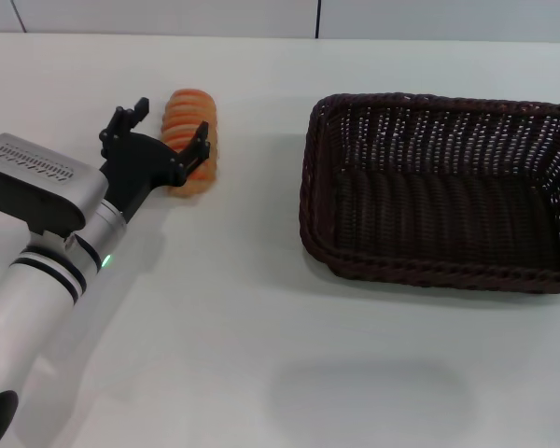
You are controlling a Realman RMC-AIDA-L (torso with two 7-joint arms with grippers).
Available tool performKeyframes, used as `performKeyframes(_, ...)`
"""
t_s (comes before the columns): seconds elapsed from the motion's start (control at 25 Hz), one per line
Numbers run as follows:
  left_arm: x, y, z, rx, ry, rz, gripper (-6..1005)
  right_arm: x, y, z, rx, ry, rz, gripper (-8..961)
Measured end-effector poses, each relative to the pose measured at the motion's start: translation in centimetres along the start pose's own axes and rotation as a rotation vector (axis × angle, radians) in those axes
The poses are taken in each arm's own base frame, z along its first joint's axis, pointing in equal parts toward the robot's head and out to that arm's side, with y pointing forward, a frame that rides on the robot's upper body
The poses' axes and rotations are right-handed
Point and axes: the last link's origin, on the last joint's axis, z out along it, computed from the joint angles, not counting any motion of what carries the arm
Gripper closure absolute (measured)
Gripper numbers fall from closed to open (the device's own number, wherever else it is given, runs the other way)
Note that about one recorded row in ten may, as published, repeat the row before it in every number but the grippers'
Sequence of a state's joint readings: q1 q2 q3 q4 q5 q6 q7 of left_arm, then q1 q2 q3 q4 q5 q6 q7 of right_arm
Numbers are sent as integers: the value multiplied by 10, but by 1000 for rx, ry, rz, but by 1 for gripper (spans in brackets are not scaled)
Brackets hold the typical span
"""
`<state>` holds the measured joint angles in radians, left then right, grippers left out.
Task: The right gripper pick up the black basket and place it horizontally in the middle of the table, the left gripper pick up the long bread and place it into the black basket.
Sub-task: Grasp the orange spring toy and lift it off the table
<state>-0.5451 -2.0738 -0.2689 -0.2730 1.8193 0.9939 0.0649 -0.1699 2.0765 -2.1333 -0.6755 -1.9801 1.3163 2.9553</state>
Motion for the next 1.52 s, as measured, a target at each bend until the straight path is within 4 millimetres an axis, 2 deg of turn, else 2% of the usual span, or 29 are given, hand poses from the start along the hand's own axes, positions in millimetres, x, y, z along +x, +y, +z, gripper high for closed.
performKeyframes(0.32, -7, 5, 11, -26, -97, 10, 143, -1, 2, 3, -9, -8, 1, 113)
performKeyframes(0.84, -12, 7, 17, -40, -165, 18, 162, 1, 3, 6, -22, -5, -14, 113)
performKeyframes(1.12, -7, 16, 17, -78, -131, 46, 172, -1, 3, 5, -35, -14, -22, 113)
performKeyframes(1.52, 11, 31, 16, -67, -30, 95, 355, -4, 4, 7, -36, -31, -21, 113)
